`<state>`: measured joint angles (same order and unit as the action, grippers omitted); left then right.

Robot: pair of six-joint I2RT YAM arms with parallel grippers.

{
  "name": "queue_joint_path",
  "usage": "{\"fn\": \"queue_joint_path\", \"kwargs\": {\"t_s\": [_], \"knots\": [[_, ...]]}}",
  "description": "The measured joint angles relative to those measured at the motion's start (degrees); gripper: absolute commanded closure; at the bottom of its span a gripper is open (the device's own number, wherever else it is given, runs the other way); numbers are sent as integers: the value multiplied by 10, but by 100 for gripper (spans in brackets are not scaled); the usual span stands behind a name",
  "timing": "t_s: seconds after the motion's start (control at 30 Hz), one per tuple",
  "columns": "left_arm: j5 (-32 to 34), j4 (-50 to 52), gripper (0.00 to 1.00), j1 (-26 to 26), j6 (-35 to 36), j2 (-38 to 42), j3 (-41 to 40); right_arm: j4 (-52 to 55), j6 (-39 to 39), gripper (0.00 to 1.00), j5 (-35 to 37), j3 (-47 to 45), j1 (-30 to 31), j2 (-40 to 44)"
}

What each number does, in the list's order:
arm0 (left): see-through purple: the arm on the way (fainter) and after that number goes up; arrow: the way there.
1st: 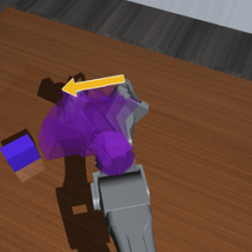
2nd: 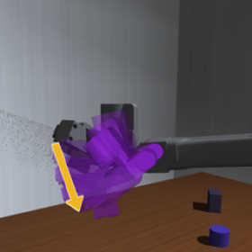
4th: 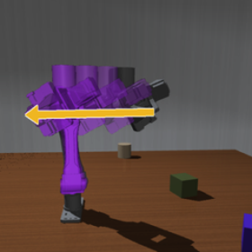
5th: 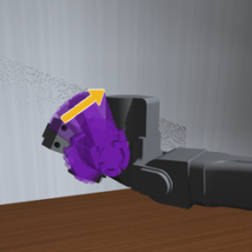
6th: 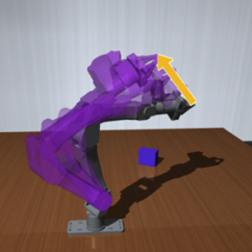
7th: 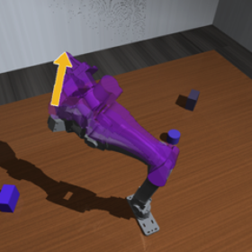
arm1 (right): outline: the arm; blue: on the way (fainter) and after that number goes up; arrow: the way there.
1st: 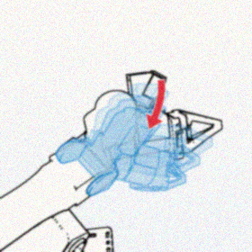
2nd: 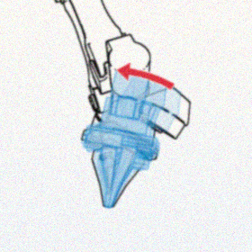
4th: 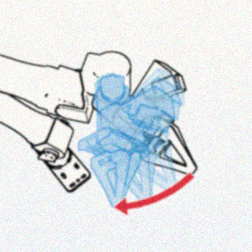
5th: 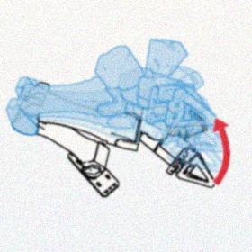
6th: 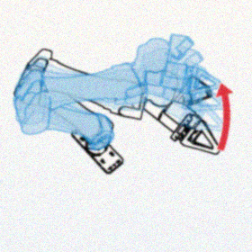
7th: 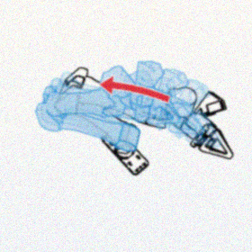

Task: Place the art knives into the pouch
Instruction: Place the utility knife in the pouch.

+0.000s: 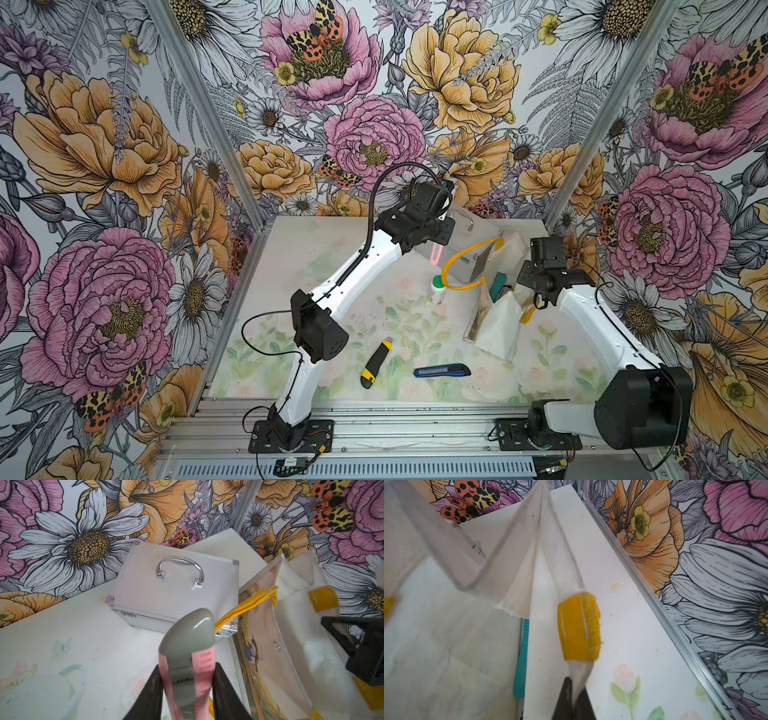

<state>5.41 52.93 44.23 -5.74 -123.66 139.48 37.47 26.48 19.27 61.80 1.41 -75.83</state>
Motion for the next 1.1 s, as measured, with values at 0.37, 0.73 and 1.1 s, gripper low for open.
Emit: {"fn": "queue_joint_path", "kwargs": {"t_s": [0.37,0.73,1.1], "knots": [[-10,-2,70,37,13,-43,84,0,0,100,0,0,0,0],[-72,-93,69,42,-14,-47,89,0,0,100,0,0,0,0],[-182,-201,68,71,-74,-81,71,0,-4,100,0,0,0,0]]}}
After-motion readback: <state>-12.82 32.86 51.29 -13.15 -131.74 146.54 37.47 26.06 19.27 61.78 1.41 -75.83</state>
